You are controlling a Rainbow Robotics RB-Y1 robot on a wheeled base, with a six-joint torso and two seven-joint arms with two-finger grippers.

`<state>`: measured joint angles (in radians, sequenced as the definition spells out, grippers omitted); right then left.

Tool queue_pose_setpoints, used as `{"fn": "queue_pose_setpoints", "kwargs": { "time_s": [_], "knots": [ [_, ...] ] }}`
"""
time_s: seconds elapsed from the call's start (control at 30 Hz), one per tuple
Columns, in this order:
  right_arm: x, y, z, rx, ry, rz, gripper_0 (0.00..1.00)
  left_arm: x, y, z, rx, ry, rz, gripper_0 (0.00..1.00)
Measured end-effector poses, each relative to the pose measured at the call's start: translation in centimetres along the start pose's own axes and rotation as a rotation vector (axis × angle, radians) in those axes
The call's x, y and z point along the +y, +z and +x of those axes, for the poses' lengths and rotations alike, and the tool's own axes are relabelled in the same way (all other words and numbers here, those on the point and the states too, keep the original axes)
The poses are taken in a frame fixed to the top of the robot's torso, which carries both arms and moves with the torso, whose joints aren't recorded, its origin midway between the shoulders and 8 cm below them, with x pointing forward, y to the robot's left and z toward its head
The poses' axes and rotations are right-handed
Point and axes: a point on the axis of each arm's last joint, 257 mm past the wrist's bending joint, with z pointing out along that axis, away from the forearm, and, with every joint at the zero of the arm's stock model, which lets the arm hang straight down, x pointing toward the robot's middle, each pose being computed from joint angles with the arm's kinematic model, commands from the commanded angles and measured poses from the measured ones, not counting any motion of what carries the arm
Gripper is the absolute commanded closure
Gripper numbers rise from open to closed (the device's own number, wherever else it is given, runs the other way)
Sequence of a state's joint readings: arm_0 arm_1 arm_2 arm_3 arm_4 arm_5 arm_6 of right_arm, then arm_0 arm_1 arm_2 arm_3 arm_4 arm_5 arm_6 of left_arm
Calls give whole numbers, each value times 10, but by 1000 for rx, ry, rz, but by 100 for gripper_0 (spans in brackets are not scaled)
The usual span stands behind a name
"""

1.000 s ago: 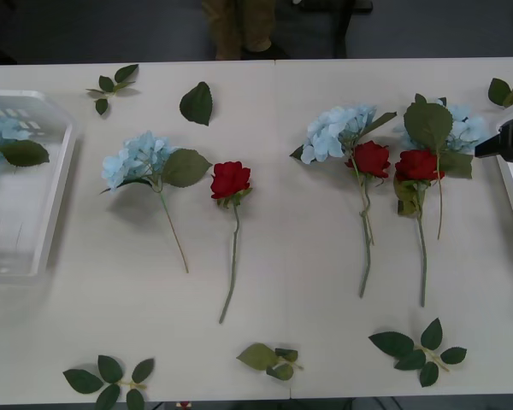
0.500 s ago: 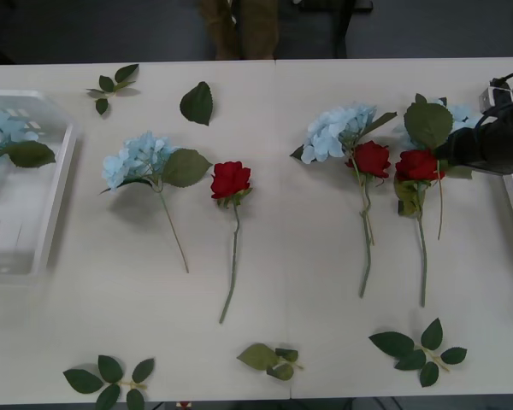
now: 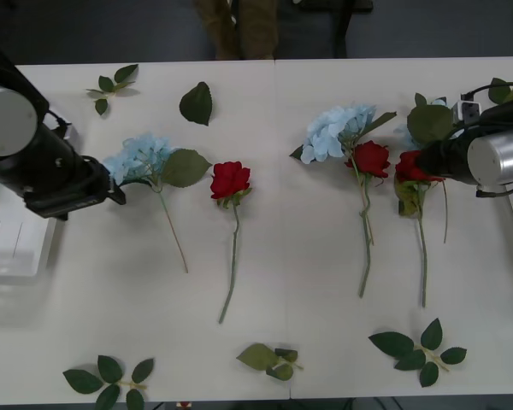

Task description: Place the red flowers into the right box and the blue flowers into the left box. If a person shows an open palm, hand one flower to the person first, then continue sorting.

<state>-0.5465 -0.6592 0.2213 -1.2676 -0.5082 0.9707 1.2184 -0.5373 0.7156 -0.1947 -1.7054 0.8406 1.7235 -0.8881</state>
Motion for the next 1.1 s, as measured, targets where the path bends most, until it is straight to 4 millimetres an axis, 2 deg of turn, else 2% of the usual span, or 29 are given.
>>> {"fn": "queue_pose_setpoints", "kwargs": {
  "time_s": [0.1,0.17,0.23,0.43,0.57,0.67,0.73,0.8,1.1],
  "knots": [
    [1,9,0,-28,-16,-1,72,-35,17,8,-13,23,3,0],
    [3,11,-2,-36,-22,-3,88,-53,30,13,-32,21,-6,0],
    [4,10,-6,-40,-24,-4,99,-66,41,17,-51,24,-22,0],
    [7,9,-7,-39,-17,-14,100,-92,77,20,-71,58,-14,0],
    [9,9,-7,-36,-10,-21,100,-93,103,20,-76,51,-16,0],
    [17,3,0,13,22,-50,100,-90,113,19,-82,49,-24,0],
    [24,-6,7,67,50,-76,100,-87,117,18,-89,52,-33,0],
    [30,-20,3,95,73,-98,100,-85,118,18,-93,57,-41,0],
    [39,-86,-37,105,166,-214,100,-81,118,13,-111,62,-58,0]
  ]
}}
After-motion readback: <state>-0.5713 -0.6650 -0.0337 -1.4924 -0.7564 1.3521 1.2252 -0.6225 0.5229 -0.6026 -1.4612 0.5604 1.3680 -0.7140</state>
